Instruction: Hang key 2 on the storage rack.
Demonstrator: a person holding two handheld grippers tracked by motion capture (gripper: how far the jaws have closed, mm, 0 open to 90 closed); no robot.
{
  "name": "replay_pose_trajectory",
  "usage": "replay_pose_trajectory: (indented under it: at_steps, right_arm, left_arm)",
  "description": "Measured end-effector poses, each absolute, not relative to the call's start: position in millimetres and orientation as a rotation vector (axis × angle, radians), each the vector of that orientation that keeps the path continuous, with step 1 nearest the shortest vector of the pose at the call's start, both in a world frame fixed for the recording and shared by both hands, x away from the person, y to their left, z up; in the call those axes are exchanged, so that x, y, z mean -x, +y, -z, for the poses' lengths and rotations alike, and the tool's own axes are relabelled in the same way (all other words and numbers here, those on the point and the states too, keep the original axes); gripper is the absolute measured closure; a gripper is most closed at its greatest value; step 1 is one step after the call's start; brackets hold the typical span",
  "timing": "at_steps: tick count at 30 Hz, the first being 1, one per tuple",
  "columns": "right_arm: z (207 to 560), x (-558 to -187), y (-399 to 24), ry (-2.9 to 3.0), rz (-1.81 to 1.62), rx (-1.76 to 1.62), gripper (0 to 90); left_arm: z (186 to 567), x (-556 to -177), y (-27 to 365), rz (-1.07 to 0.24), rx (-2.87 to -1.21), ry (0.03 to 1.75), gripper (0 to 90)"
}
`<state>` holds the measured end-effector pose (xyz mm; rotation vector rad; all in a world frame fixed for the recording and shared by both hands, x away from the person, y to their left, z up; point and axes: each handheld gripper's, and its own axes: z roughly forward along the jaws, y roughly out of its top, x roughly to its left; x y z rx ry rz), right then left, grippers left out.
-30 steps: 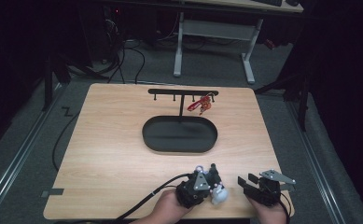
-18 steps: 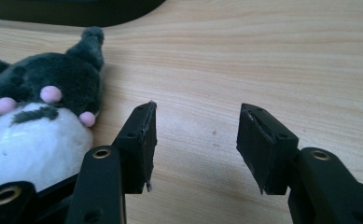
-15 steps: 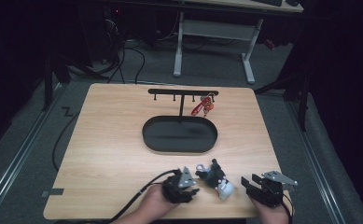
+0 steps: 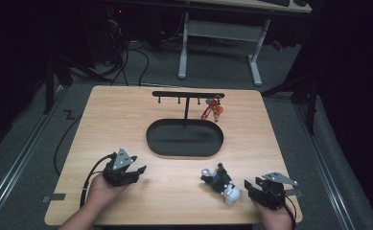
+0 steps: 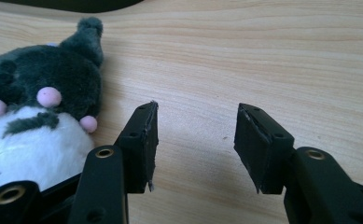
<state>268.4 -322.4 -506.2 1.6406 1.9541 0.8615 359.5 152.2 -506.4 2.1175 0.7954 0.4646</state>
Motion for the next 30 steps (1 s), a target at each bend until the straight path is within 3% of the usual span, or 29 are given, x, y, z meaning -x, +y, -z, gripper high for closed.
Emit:
replay_pose_trajectory:
  at_steps: [8, 17, 30]
  right_arm:
    - [505.6, -278.6, -315.2, 2.0, -0.771, -1.696, 47.9]
    - [494.4, -286.2, -298.4, 2.148, -0.549, -1.645, 45.1]
    - [483.0, -296.5, -291.7, 2.267, -0.389, -1.695, 46.6]
  left_arm:
    - [512.3, -367.1, 162.8, -0.413, -2.112, 0.813, 41.5]
    - [512.6, -359.5, 163.7, -0.518, -2.158, 0.769, 38.4]
    - [510.6, -359.5, 163.7, -0.515, -2.108, 0.767, 34.8]
